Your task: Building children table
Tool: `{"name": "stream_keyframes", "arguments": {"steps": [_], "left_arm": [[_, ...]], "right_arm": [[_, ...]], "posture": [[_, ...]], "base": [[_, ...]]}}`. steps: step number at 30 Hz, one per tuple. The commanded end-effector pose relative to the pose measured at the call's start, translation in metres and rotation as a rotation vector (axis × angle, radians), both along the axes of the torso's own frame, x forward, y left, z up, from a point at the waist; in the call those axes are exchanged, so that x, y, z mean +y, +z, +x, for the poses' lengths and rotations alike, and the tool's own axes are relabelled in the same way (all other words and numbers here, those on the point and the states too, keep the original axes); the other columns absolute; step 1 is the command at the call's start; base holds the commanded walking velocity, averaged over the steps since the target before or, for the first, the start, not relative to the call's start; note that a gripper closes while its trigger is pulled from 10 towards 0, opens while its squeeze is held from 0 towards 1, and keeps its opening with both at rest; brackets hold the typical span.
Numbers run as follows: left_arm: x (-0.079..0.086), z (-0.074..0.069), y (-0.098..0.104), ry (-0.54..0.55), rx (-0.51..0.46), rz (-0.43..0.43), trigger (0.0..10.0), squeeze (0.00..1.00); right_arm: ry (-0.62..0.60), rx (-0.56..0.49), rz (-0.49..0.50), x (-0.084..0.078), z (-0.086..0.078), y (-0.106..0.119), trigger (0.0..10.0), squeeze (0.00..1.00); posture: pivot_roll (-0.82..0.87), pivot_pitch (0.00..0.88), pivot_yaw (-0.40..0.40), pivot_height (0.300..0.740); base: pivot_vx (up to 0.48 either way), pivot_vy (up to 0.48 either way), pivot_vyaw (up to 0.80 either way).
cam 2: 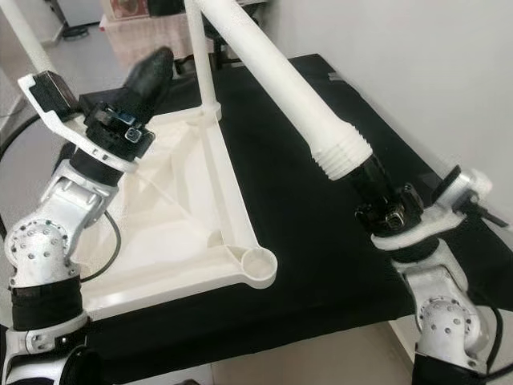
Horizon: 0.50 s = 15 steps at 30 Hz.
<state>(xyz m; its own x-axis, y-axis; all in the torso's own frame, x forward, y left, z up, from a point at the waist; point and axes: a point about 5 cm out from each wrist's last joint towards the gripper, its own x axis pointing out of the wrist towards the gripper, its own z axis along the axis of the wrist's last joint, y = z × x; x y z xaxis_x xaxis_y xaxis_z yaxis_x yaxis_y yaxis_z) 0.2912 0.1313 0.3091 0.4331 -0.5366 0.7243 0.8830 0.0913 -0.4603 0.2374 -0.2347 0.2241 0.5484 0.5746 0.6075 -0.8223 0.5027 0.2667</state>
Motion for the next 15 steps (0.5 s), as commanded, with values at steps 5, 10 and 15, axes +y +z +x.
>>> {"name": "stream_keyframes", "arguments": {"steps": [5,10,15], "left_arm": [[0.013,0.002,0.003,-0.052,0.045,-0.060,10.0,1.00],[0.019,0.007,0.006,-0.057,0.074,-0.104,10.0,0.00],[0.022,0.008,0.009,-0.079,0.068,-0.117,10.0,0.00]], "right_arm": [[0.146,-0.044,-0.023,0.014,-0.010,0.005,0.0,0.00],[0.235,-0.046,-0.078,0.025,-0.015,0.004,0.0,0.00],[0.292,-0.022,-0.153,0.037,-0.017,-0.002,0.0,0.00]], "posture": [[-0.03,0.046,0.075,0.740],[-0.03,0.042,0.077,0.740],[-0.03,0.041,0.079,0.740]], "base": [[0.000,0.000,0.00],[0.000,0.000,0.00],[0.000,0.000,0.00]]}}
